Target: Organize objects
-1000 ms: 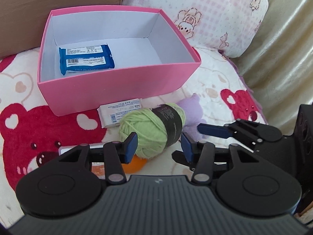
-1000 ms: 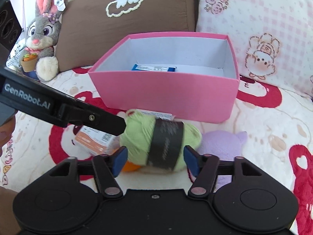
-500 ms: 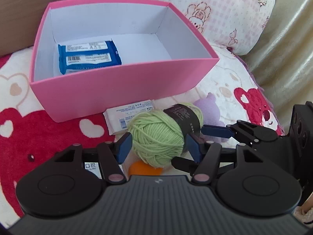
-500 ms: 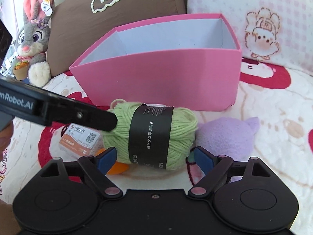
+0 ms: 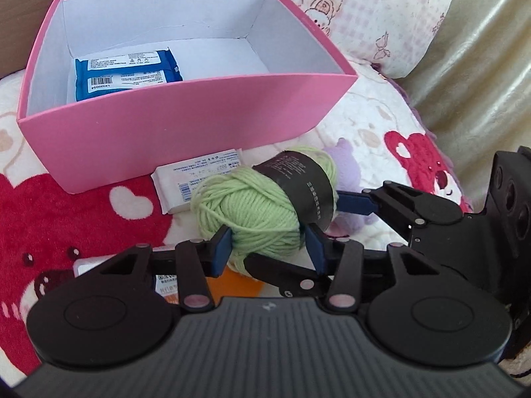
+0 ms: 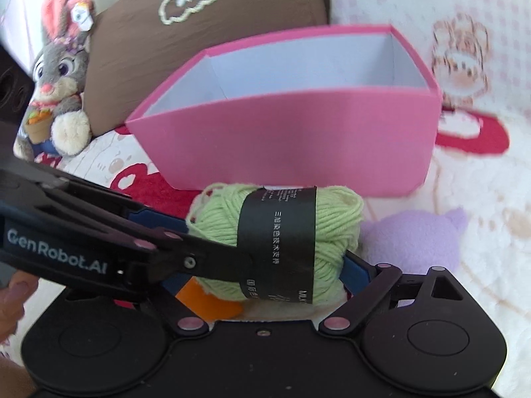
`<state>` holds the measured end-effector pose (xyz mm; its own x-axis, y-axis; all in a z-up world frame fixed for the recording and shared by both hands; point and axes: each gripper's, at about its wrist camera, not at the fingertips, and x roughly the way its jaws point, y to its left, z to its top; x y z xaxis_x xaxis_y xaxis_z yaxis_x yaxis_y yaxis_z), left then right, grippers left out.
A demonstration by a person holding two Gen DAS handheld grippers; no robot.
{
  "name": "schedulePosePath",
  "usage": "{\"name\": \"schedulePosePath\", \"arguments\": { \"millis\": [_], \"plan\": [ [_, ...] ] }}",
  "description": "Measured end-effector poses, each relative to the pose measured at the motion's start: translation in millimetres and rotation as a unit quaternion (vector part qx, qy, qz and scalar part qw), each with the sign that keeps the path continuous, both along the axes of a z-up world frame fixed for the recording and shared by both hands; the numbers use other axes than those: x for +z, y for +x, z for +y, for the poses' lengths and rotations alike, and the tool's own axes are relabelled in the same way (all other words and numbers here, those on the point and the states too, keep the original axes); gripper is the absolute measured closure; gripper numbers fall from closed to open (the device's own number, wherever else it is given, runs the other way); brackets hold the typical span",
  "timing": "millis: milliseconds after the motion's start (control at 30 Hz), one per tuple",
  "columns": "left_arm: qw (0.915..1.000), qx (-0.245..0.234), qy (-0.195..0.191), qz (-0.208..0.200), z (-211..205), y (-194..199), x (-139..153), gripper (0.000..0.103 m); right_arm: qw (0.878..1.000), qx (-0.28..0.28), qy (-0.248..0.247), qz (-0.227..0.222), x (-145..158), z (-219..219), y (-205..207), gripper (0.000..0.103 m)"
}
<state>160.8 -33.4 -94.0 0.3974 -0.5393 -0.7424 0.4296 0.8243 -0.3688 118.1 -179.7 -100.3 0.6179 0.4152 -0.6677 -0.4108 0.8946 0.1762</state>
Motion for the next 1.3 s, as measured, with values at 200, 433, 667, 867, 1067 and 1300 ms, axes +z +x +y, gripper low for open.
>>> {"name": "schedulePosePath", "arguments": {
  "millis": [200, 433, 667, 867, 1067, 1300],
  "plan": [
    [0.9995, -0.012, -0.03, -0.006, 8, -17, 24, 0.057, 1.0, 0.008, -0.009, -0.018, 29, -2, -18, 0.009],
    [0.9989, -0.029, -0.037, -0.006, 11, -41, 52, 0.057, 0.999, 0.018, -0.026, -0.028, 59, -3, -45, 0.009],
    [0.9984, -0.049, -0.025, -0.016, 12, -58, 83, 0.057, 0.998, 0.031, -0.053, -0.032, 88, 2, -65, 0.009],
    [0.9974, -0.042, -0.039, -0.044, 22, -68, 106, 0.056, 0.995, 0.043, -0.071, -0.045, 112, 7, -74, 0.008],
    [0.9961, -0.028, -0.053, -0.065, 30, -64, 127, 0.053, 0.995, 0.049, -0.067, -0.062, 133, 9, -69, 0.008],
    [0.9977, 0.002, -0.052, -0.044, 36, -32, 146, 0.053, 0.993, 0.049, -0.068, -0.087, 153, 15, -44, 0.008]
  ]
}}
